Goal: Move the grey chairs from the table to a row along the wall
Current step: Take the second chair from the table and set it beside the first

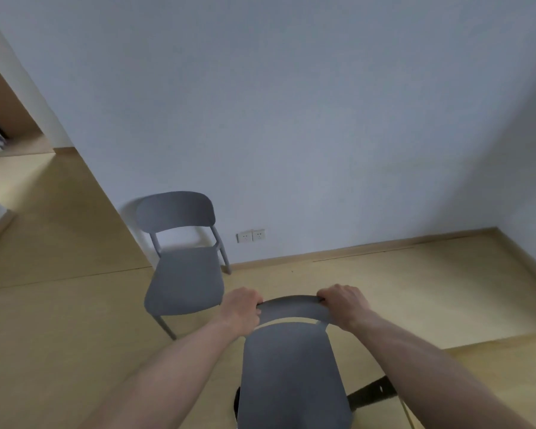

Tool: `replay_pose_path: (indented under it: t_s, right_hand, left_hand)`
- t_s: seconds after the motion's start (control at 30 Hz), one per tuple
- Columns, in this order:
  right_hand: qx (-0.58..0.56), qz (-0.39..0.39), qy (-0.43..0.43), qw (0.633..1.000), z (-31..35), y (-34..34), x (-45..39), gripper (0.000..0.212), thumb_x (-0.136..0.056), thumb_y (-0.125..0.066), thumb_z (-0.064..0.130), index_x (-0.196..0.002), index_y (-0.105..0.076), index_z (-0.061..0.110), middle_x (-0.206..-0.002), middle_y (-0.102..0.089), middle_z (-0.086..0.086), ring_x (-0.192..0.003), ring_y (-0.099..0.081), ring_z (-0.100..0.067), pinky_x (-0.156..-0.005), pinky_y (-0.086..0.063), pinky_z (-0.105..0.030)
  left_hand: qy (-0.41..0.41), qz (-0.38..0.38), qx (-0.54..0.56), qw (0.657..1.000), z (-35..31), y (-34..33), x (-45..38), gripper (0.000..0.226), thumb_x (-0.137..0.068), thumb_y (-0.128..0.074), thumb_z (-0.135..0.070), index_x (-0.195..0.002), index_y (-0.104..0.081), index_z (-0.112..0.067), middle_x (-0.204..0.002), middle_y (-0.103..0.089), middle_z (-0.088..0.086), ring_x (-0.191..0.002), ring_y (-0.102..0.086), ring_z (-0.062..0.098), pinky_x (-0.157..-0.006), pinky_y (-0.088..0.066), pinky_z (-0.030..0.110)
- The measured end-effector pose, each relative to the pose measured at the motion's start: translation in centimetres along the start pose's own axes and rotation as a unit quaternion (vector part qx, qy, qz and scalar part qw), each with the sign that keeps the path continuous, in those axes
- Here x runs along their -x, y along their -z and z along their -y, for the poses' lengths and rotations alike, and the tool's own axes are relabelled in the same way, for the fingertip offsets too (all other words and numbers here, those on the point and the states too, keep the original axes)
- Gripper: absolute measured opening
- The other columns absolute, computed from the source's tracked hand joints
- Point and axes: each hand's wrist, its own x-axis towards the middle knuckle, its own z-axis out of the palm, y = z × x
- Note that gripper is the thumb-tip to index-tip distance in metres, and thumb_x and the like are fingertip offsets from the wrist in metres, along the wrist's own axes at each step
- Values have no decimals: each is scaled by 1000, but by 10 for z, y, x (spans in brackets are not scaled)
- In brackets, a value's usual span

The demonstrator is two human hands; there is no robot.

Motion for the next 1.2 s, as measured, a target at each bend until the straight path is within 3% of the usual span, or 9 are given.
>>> replay_pose_path:
  t_s: [0.17, 0.3, 0.5, 0.73, 0.87, 1.1, 1.2]
  right_hand:
    - [6, 20, -5, 1000, -3, 14, -64, 26, -92, -48, 9, -105, -66, 22, -104, -70, -5, -94, -67, -30, -71, -46, -35]
    - [9, 15, -10, 1000, -3, 26, -113, 31, -91, -46, 5, -108, -65, 23, -107, -69, -5, -97, -66, -31, -70, -42, -33]
    - [22, 4, -8, 1000, -9, 35, -168, 28, -100, -41, 10, -110, -64, 21, -107, -69, -5, -96, -66, -29, -71, -43, -34]
    - [25, 31, 13, 999, -35, 46, -250, 39, -94, -44, 0, -119, -64, 23, -117, -66, -5, -99, -65, -29, -75, -44, -33]
    - [7, 49, 31, 998, -55, 46, -300, 41, -92, -46, -1, -117, -65, 24, -122, -65, -8, -99, -66, -30, -74, -45, -34]
    - [-15, 85, 32, 996, -79, 44, -369, 37, -91, -43, -1, -108, -65, 24, -104, -68, -4, -93, -65, -28, -67, -38, -31]
    - [-41, 91, 28, 995, -80, 48, -398, 36, -90, -42, 1, -103, -65, 25, -101, -68, -3, -94, -64, -29, -67, -37, -31]
  left_hand:
    - [-6, 13, 21, 1000, 32, 12, -61, 16, -93, -54, -19, -83, -65, -12, -88, -67, 10, -87, -62, 30, -69, -45, 34]
    - [-10, 13, 37, 999, 57, 19, -107, 25, -93, -54, -16, -69, -51, -12, -73, -56, 6, -72, -52, 27, -64, -38, 32]
    - [-1, 22, 54, 998, 79, 24, -159, 23, -91, -54, -15, -70, -56, -6, -73, -61, 9, -76, -60, 29, -65, -46, 34]
    - [28, 14, 66, 997, 90, 33, -232, 38, -91, -51, -11, -57, -33, -16, -59, -35, 1, -67, -48, 30, -60, -32, 32]
    - [58, 28, 73, 995, 92, 36, -276, 29, -92, -51, -12, -63, -46, -12, -67, -48, 5, -65, -48, 24, -61, -37, 31]
    - [119, 42, 84, 988, 94, 32, -334, 36, -89, -52, -5, -59, -35, -17, -70, -49, 4, -66, -45, 21, -60, -35, 30]
    - [149, 35, 105, 983, 107, 33, -356, 30, -91, -53, -6, -64, -44, -16, -71, -50, 2, -64, -44, 19, -59, -35, 32]
